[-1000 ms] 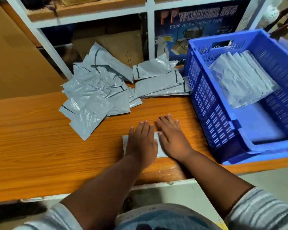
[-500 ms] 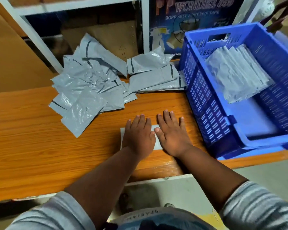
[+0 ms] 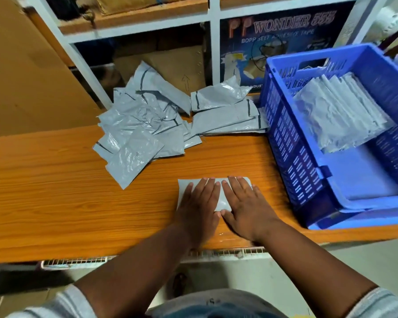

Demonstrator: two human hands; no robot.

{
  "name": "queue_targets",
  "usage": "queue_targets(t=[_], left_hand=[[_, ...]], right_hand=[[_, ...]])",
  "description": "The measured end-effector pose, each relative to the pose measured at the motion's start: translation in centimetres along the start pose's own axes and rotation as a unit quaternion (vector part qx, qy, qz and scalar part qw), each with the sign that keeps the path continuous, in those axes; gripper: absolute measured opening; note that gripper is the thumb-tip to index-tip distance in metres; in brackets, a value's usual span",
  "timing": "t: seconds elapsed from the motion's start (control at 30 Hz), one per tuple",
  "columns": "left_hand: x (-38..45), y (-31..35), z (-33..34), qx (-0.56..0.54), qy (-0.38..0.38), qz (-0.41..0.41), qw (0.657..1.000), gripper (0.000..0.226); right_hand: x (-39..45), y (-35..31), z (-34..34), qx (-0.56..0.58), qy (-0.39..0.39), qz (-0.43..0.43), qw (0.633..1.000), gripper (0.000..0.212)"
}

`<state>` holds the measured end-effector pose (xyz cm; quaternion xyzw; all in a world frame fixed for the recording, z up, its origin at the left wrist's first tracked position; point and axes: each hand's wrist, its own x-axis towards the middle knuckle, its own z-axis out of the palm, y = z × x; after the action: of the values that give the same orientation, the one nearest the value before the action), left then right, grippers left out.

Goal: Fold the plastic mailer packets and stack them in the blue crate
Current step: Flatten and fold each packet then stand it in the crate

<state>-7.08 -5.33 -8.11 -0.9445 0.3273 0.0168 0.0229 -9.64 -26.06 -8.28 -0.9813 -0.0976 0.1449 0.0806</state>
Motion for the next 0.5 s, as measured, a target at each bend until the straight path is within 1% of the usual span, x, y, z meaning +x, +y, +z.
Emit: queue_targets(t=[0.07, 0.1, 0.17, 0.2, 0.23, 0.3, 0.4, 0.5], left_hand=[[0.5, -0.7, 0.0, -0.014, -0.018, 0.010, 1.000, 0.081], [0.7, -1.0, -0.2, -0.037, -0.023, 0.011, 0.999, 0.083], [0.9, -1.7, -0.8, -0.106, -0.036, 0.001, 0.994, 0.087], [0.8, -2.0, -1.2, -0.122, -0.037, 0.000, 0.992, 0.089], [0.6, -2.4, -1.6, -0.116, -0.029, 0.004, 0.993, 0.092], [0.0, -3.0, -1.9, -0.082, -0.023, 0.013, 0.996, 0.097], [-0.7, -3.9, -1.5, -0.055, -0.053, 0.009, 0.997, 0.096], [-0.2, -4.8, -1.4, -0.078, -0.083, 0.013, 0.993, 0.088]], right_hand=[[0.6, 0.0, -1.5, -0.008, -0.041, 0.007, 0.999, 0.083], [0.9, 0.0, -2.7, -0.016, -0.048, 0.007, 0.999, 0.083], [1.4, -0.2, -4.6, -0.031, -0.017, -0.012, 0.999, 0.081], [1.5, -0.5, -4.9, -0.038, 0.003, -0.033, 0.999, 0.080], [1.5, -1.0, -4.8, -0.044, 0.009, -0.058, 0.997, 0.080], [0.9, -2.1, -3.2, -0.050, -0.017, -0.085, 0.995, 0.081], [1.0, -2.9, -0.9, -0.068, -0.038, -0.065, 0.995, 0.083], [2.4, -3.3, -2.6, -0.086, -0.073, -0.057, 0.992, 0.079]])
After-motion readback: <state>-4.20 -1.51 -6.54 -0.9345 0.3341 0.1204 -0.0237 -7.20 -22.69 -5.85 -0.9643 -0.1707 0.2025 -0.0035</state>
